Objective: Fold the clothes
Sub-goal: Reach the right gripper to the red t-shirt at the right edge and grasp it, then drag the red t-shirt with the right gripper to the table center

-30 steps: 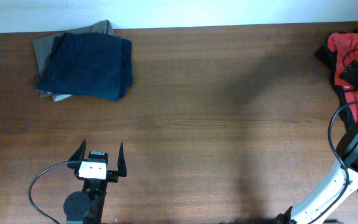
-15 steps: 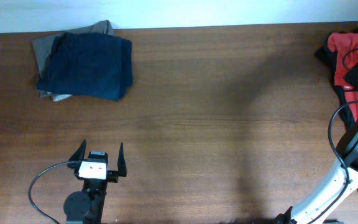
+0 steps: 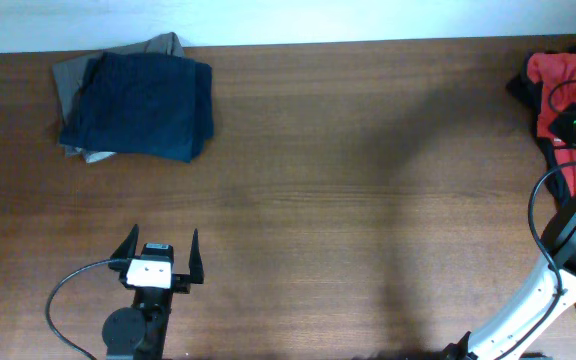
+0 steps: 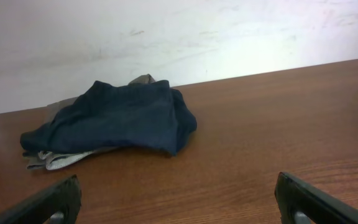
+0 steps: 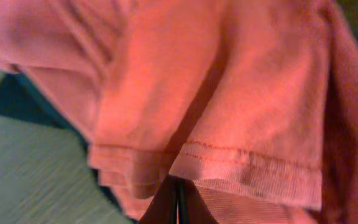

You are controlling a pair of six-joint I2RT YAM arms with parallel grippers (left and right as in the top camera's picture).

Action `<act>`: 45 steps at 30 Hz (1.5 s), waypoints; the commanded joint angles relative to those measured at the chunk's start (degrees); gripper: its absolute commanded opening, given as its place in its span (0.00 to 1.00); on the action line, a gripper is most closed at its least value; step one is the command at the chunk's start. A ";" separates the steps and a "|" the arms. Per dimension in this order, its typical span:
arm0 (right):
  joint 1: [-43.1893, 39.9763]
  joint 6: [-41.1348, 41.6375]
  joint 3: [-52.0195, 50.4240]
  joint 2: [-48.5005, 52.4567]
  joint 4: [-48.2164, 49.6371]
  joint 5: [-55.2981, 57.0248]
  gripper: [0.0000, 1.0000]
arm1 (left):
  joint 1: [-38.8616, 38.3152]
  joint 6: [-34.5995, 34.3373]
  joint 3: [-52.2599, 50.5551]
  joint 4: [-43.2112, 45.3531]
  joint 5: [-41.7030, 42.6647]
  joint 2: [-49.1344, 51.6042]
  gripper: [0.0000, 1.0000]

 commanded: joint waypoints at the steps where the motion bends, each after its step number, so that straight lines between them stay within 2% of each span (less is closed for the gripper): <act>1: 0.33 0.04 1.31 -5.05 -0.15 -7.32 0.04 | -0.33 0.94 -0.44 -0.02 -0.37 -0.46 0.99; 8: 2.49 0.02 1.33 -7.23 -2.29 -13.42 0.04 | -0.33 0.92 -0.44 -0.02 -0.37 -0.46 0.99; 14: 8.02 0.74 1.33 -7.23 -4.02 -21.20 0.04 | -0.33 0.92 -0.44 -0.02 -0.35 -0.46 0.99; 22: 21.14 4.28 1.33 -7.26 -5.64 -28.87 0.04 | -0.33 0.94 -0.44 0.00 -0.37 -0.46 0.99; 37: 52.54 7.93 1.33 -7.26 -6.56 -28.79 0.04 | -0.33 0.94 -0.44 -0.02 -0.37 -0.46 0.99; 45: 61.44 11.87 1.33 -7.23 -4.20 -28.85 0.04 | -0.33 0.94 -0.44 -0.02 -0.37 -0.46 0.99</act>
